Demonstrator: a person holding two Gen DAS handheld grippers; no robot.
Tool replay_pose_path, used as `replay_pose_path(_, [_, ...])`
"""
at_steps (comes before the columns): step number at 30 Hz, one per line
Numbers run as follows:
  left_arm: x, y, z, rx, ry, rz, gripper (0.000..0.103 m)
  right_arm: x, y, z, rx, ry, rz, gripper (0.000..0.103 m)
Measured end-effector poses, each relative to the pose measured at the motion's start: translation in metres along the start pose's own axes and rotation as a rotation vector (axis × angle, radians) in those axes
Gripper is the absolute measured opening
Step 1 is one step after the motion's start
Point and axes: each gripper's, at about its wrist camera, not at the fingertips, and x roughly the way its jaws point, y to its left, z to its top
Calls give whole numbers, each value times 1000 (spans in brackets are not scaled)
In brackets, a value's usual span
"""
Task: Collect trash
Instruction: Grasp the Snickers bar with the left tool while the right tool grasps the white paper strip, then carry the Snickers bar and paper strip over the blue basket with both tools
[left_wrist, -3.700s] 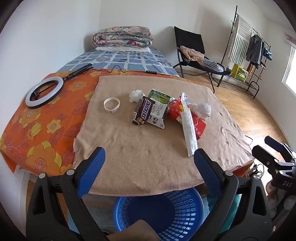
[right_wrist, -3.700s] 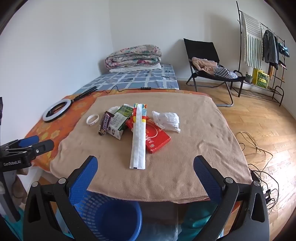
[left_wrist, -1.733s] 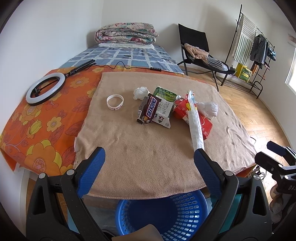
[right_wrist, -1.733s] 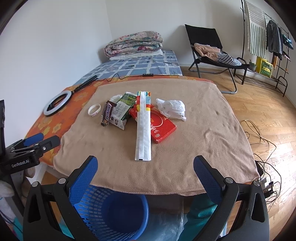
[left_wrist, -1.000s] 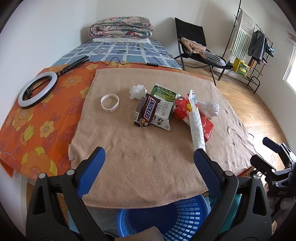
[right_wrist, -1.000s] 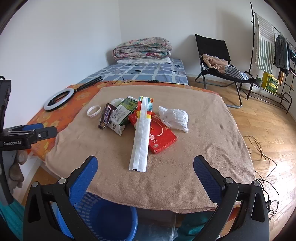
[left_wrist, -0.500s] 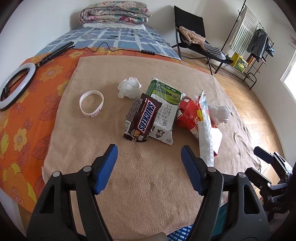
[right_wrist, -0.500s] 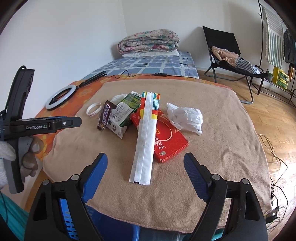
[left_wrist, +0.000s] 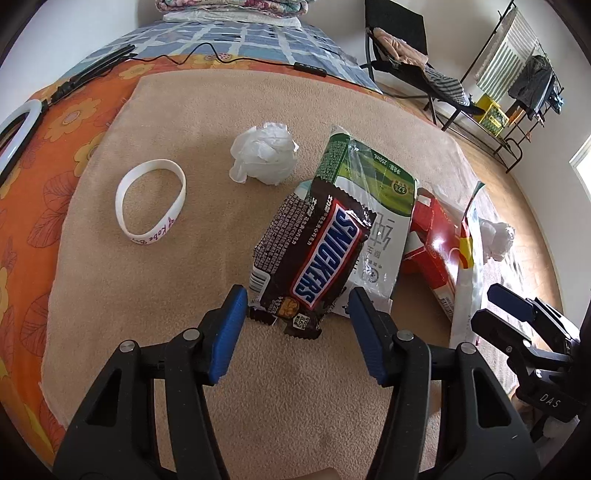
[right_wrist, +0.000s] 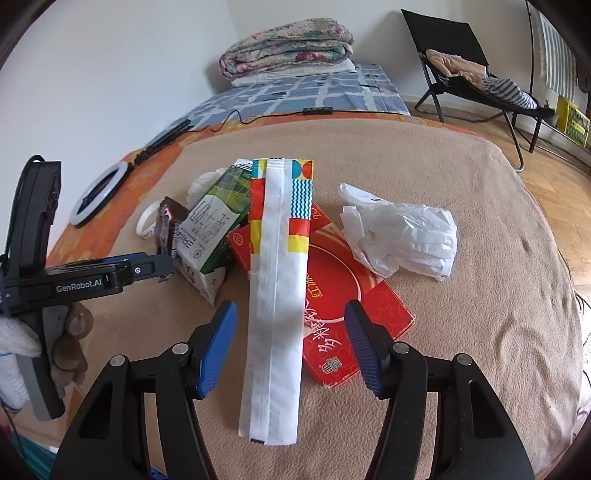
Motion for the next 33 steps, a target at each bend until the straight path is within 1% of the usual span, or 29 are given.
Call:
replay_pose_path(1, [2,0,1,3,-1,7,58,3,0,0,0,4,-4,60])
replay_pose_path(3, [7,2,3,1,2,10,53,8,2,1,-4,9,-11,59])
replay_pose_path(5, [8,5,4,-13,2,0,52,12,6,2,-17,13,-25,53])
replay_pose_path(7, [7,6,4,-12,0,-5,46,17,8,2,-28,18,-36,51])
replay_pose_path(8, [6,6,4,-8,0,-7,40,18,8,3,-35,15,-45,50])
replay_pose_path(9, [5,6,4,-5,-1,-8,34,17,10,3,-44,12,-52,45])
replay_pose_path(10, [4,6,4,-4,-2,-9,32,17,12,4,-50,11,-54,37])
replay_pose_path(13, [3,9,5,-13,-3,-13,23,15,13,7,-53,12,-42,26])
replay_pose_path(14, [1,10,4,-17,-5,-14,21,16,13,8,-49,12,-33,23])
replay_pose_path(15, [0,11,4,-20,-8,-17,20,15,12,8,-44,12,-23,15])
replay_pose_path(16, [-2,12,3,-22,-10,-21,20,15,11,9,-38,12,-13,10])
replay_pose_path(23, [-17,10,0,-7,-34,-30,18,7,10,7,-20,-6,38,7])
replay_pose_path(26, [-30,8,-4,1,-49,-33,18,-2,12,8,-8,-27,62,7])
replay_pose_path(33, [-69,8,-18,-5,-83,-54,18,-30,25,5,-27,-64,97,7])
